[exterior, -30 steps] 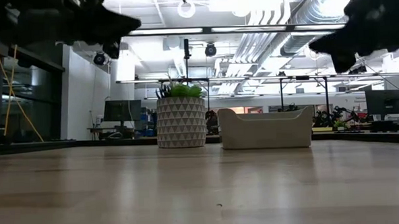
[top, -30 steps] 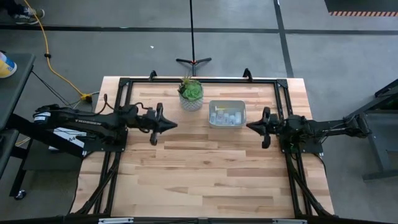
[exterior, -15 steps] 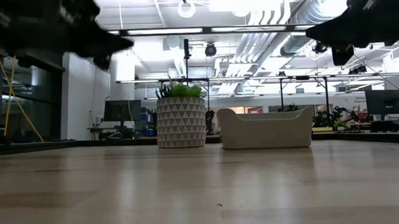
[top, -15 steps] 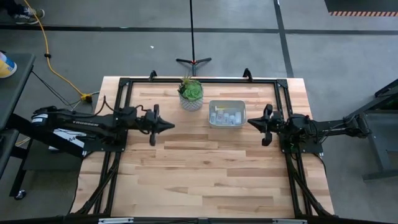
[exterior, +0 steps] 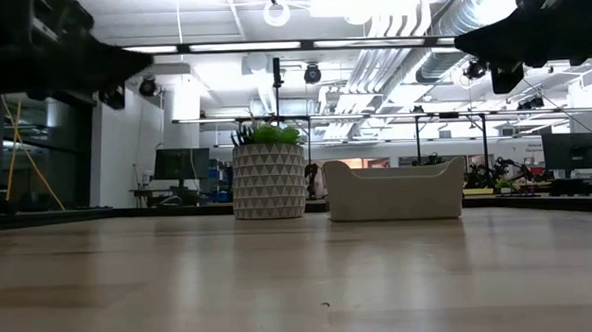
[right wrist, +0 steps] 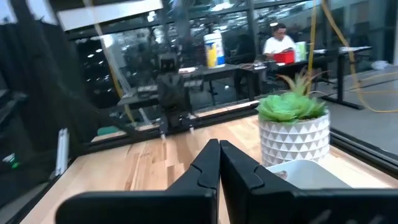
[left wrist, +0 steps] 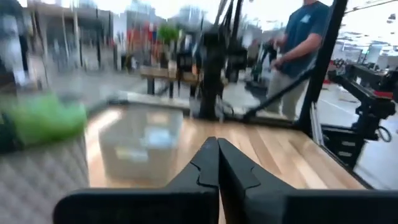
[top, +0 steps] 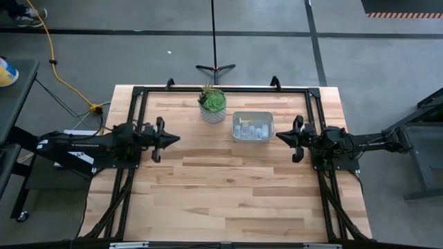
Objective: Pick and place pill bottles into a basket
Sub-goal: Return to Home Position
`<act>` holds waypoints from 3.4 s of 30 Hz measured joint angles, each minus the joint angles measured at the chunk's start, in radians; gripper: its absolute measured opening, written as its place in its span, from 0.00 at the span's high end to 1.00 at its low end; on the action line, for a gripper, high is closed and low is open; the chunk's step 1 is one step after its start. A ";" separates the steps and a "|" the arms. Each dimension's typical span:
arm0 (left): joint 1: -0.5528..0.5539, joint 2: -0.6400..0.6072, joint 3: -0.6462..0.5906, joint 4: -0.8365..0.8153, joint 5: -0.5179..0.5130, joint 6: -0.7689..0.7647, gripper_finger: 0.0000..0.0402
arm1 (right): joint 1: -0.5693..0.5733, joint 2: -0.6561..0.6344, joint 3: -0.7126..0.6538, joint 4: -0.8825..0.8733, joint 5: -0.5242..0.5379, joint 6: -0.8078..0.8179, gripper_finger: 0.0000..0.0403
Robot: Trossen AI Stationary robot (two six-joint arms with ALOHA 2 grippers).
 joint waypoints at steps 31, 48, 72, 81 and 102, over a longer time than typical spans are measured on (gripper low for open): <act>0.000 -0.356 -0.002 -0.287 0.106 0.026 0.84 | 0.000 0.002 -0.072 0.008 -0.070 0.040 1.00; 0.000 -0.356 -0.002 -0.254 0.074 0.047 0.88 | 0.000 0.002 -0.072 0.008 -0.117 -0.116 1.00; 0.000 -0.356 -0.003 -0.333 0.080 0.042 0.41 | 0.000 0.002 -0.072 -0.022 -0.051 0.072 1.00; 0.000 -0.356 -0.003 -0.333 0.079 0.042 0.38 | 0.000 0.002 -0.072 -0.022 -0.051 0.072 1.00; 0.000 -0.356 -0.003 -0.333 0.078 0.042 0.38 | 0.000 0.002 -0.072 -0.022 -0.051 0.072 1.00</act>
